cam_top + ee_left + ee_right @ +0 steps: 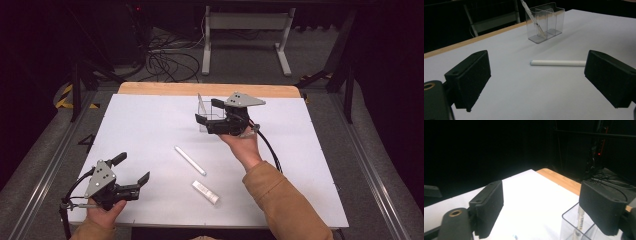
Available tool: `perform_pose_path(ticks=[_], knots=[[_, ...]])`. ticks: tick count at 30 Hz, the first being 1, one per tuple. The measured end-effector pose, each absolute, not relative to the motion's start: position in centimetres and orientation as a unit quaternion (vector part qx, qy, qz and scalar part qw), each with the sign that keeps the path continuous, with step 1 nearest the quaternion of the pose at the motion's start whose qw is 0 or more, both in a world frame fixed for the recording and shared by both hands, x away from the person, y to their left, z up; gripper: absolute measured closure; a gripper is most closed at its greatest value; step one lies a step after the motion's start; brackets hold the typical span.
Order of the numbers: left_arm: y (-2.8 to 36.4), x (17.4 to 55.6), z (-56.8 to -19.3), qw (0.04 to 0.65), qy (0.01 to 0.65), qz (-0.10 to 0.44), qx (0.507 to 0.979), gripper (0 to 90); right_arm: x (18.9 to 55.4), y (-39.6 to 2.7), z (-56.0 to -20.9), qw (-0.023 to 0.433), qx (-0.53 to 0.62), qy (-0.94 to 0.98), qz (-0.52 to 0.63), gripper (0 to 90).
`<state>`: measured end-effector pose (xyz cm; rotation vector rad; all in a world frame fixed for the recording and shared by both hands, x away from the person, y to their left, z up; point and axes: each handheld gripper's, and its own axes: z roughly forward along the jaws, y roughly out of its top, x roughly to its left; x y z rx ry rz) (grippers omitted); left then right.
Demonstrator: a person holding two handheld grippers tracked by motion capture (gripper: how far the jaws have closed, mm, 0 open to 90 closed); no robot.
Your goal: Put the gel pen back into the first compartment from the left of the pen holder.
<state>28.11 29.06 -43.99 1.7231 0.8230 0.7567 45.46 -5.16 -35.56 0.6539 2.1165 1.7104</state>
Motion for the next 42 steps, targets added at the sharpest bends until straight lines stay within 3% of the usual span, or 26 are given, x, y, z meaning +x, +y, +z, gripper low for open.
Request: perform_pose_path(ticks=[13,23,25,26,35,42], knots=[[29.0,28.1,-44.0,0.517,0.342,0.316,0.718,7.4,44.3,-5.2,-35.2,0.146,0.233,0.754,0.597,9.3],[29.0,28.1,-44.0,0.516,0.342,0.316,0.719,7.4,44.0,-5.2,-35.4,0.132,0.272,0.762,0.573,9.2],[29.0,28.1,-44.0,0.516,0.342,0.316,0.719,7.4,43.6,-5.3,-35.3,0.138,0.254,0.77,0.568,11.1],[29.0,28.1,-44.0,0.516,0.342,0.316,0.719,7.4,43.4,-5.4,-35.1,0.148,0.254,0.77,0.566,16.5],[29.0,28.1,-44.0,0.516,0.342,0.316,0.719,7.4,42.2,-5.5,-34.4,0.206,0.243,0.769,0.555,23.4],[29.0,28.0,-44.0,0.514,0.342,0.318,0.719,7.4,42.2,-5.6,-34.3,0.206,0.241,0.778,0.542,31.3]])
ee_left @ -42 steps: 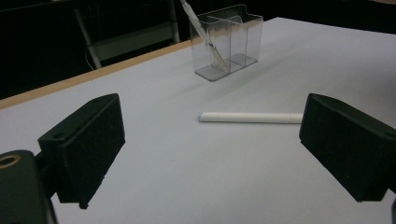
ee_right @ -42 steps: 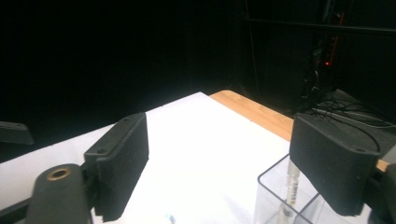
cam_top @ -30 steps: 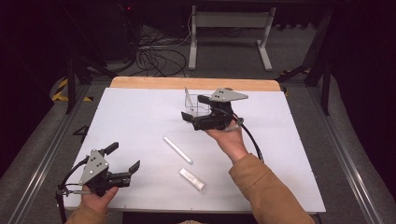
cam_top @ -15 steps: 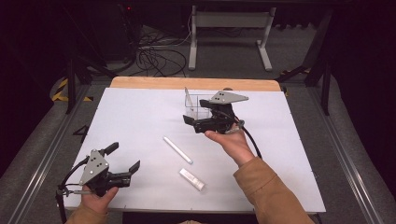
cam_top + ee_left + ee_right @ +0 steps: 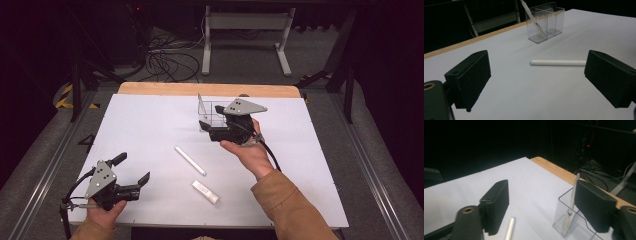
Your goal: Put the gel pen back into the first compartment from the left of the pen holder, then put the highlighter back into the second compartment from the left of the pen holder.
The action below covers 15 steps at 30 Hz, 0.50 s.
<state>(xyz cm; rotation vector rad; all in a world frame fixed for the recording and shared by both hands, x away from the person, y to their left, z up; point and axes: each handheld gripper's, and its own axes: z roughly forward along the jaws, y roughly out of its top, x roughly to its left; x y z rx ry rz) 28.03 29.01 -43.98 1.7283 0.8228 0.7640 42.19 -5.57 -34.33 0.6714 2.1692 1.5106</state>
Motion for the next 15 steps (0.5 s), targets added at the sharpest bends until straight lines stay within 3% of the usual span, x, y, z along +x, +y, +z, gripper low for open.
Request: perform_pose_path(ticks=[4,15], knots=[[29.0,28.0,-44.0,0.514,0.342,0.319,0.718,7.4,42.2,-5.4,-34.5,0.2,0.236,0.791,0.528,37.2],[29.1,27.9,-44.0,0.514,0.343,0.319,0.718,7.4,42.3,-3.9,-35.1,0.16,0.224,0.833,0.48,40.8]])
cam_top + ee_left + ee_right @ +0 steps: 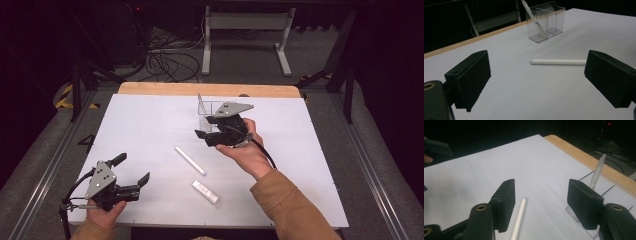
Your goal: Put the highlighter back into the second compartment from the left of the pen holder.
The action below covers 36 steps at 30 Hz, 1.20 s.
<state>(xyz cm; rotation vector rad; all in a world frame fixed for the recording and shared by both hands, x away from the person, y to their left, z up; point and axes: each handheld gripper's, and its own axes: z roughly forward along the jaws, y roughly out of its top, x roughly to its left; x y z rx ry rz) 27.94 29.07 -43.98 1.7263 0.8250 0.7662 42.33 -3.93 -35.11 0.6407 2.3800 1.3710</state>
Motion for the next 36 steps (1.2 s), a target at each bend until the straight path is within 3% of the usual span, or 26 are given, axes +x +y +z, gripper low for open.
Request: perform_pose_path(ticks=[7,36], knots=[[29.1,27.9,-44.0,0.513,0.346,0.32,0.717,7.4,42.4,-2.8,-35.8,0.133,0.223,0.854,0.451,46.0],[29.2,27.9,-44.1,0.512,0.347,0.319,0.718,7.4,43.9,2.0,-40.0,0.056,0.272,0.912,0.303,44.4]])
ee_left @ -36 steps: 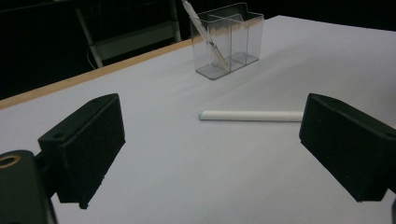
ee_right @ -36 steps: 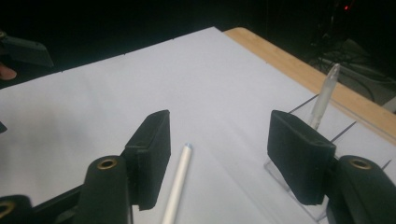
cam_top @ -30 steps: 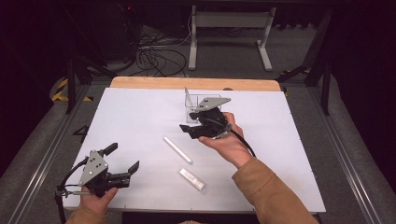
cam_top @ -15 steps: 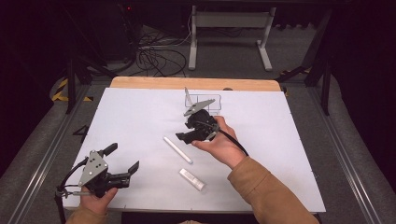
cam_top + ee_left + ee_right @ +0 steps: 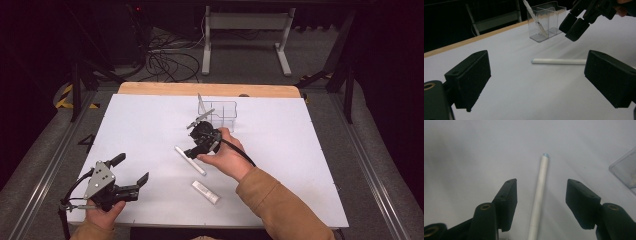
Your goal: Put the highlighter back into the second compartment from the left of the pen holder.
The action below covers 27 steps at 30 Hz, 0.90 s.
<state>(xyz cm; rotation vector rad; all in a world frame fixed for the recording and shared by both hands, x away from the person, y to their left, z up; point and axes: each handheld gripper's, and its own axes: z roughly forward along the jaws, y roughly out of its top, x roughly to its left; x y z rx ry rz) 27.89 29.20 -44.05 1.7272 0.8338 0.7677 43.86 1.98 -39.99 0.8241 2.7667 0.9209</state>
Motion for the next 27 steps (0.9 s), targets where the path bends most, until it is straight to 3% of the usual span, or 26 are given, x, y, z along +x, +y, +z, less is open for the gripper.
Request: perform_pose_path(ticks=[12,27], knots=[[29.2,27.9,-44.1,0.512,0.346,0.318,0.719,7.4,44.3,3.8,-41.9,0.049,0.302,0.916,0.26,49.8],[29.1,28.0,-44.1,0.511,0.345,0.318,0.72,7.5,44.5,5.5,-43.7,0.063,0.313,0.922,0.219,64.9]])
